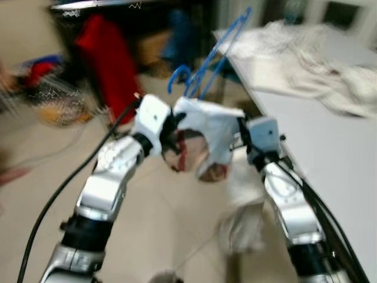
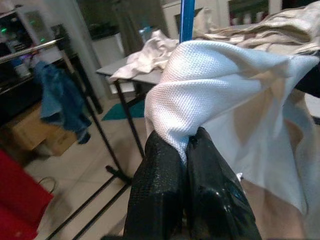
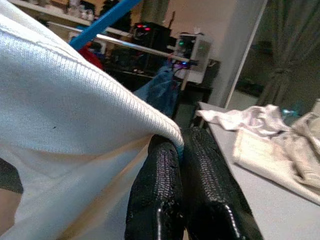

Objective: Hang hanger

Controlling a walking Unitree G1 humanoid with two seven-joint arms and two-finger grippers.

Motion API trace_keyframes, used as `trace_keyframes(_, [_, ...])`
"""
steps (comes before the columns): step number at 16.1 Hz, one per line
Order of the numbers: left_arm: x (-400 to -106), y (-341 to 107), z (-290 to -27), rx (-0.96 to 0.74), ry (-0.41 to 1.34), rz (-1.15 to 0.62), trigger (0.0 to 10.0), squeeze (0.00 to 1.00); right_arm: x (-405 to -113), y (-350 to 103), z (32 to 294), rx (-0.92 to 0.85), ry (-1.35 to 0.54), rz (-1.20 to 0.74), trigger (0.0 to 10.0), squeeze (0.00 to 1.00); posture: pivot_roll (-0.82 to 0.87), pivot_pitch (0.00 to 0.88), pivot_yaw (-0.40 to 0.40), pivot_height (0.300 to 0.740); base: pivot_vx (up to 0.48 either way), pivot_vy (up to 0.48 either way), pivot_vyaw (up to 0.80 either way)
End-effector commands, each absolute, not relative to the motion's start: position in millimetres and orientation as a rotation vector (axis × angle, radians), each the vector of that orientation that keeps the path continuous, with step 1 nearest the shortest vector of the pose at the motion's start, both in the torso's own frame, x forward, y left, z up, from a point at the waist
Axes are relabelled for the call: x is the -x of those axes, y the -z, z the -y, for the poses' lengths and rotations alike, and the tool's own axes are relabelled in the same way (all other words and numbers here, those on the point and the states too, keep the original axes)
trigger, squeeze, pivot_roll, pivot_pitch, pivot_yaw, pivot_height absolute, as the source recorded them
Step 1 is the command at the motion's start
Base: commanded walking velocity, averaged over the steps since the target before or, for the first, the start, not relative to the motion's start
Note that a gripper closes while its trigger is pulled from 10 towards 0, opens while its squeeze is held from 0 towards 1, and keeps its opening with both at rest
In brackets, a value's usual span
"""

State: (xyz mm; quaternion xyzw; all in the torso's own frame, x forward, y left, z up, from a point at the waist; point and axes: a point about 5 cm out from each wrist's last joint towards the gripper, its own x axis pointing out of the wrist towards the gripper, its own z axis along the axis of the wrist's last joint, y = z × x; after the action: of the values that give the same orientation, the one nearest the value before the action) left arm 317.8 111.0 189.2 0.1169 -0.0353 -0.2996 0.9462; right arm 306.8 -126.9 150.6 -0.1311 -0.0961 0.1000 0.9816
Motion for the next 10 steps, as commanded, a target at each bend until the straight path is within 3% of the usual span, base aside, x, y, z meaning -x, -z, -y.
trace_keyframes(1, [-319.0, -194.5, -114.2, -0.246, 0.591, 0.097, 10.0, 0.00, -308.8, -156.0, 126.9, 0.219, -0.190, 0.212, 10.0, 0.00, 0.03, 0.000, 0.038, 0.723, 0.000, 0.000, 0.00])
trace_keyframes(7, [-315.8, -188.6, -109.3, -0.240, 0.598, 0.111, 10.0, 0.00, -308.8, -162.2, 129.8, 0.179, -0.187, 0.246, 10.0, 0.00, 0.03, 0.000, 0.037, 0.723, 0.000, 0.000, 0.00])
trace_keyframes(10, [-305.4, -164.9, -107.5, -0.225, 0.658, 0.055, 10.0, 0.00, -299.8, -160.7, 127.2, 0.210, -0.242, 0.276, 10.0, 0.00, 0.03, 0.000, 0.033, 0.723, 0.000, 0.000, 0.00])
